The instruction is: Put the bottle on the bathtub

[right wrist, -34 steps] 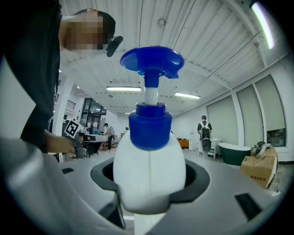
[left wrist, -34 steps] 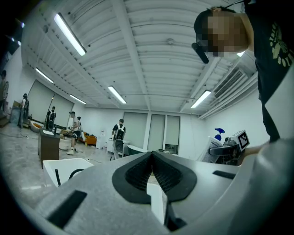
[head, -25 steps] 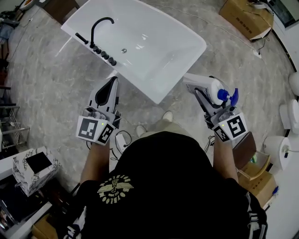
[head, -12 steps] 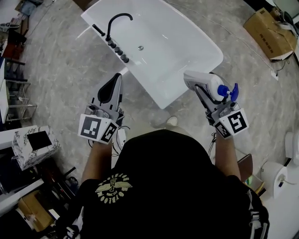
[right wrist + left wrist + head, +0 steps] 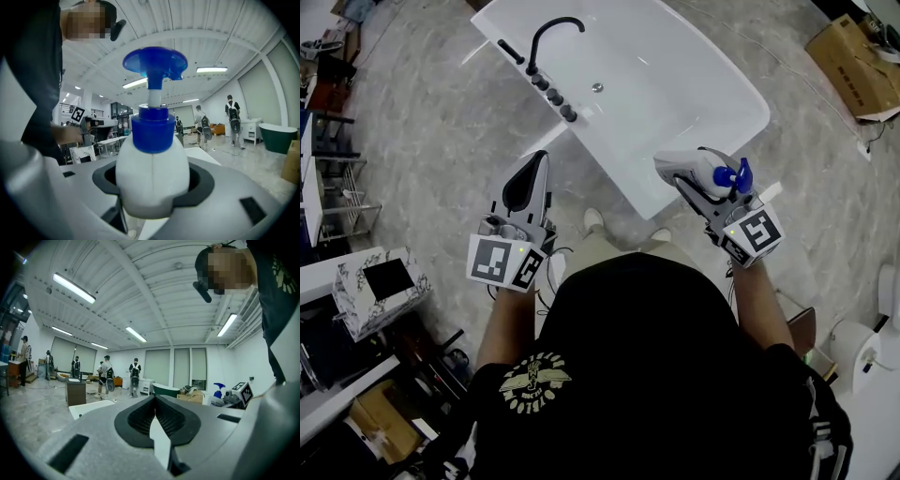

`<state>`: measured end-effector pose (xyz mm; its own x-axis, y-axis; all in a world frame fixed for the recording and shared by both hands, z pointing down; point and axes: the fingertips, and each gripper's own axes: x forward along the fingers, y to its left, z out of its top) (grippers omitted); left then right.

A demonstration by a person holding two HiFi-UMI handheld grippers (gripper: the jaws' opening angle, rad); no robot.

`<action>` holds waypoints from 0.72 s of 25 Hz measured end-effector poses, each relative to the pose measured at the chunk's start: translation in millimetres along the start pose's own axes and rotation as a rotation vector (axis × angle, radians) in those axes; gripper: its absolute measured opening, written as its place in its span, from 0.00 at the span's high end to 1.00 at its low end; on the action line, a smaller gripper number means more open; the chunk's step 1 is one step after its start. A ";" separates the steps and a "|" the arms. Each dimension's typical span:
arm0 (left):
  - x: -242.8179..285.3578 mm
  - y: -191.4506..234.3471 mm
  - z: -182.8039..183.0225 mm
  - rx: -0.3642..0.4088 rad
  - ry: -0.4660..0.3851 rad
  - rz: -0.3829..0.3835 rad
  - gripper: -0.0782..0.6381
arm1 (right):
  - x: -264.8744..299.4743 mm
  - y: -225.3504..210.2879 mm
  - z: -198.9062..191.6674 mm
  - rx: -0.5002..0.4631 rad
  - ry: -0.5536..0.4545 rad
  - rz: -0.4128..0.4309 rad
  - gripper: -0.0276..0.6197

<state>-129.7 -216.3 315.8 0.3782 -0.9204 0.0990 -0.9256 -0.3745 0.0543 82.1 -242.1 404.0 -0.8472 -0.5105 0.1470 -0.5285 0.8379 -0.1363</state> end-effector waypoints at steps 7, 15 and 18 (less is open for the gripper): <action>18.9 67.3 -3.0 -0.022 0.012 -0.091 0.88 | 60.0 9.4 -78.3 0.051 0.154 -0.104 0.55; 36.8 101.3 -16.6 -0.039 0.026 -0.212 0.88 | 107.9 20.8 -166.9 0.091 0.253 -0.182 0.55; 34.3 111.4 -13.5 -0.011 0.037 -0.244 0.88 | 119.7 14.7 -219.8 0.098 0.327 -0.222 0.55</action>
<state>-219.7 -288.0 338.7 0.5906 -0.7984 0.1177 -0.8070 -0.5834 0.0917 -15.3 -248.4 634.9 -0.6590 -0.5751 0.4848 -0.7124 0.6839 -0.1571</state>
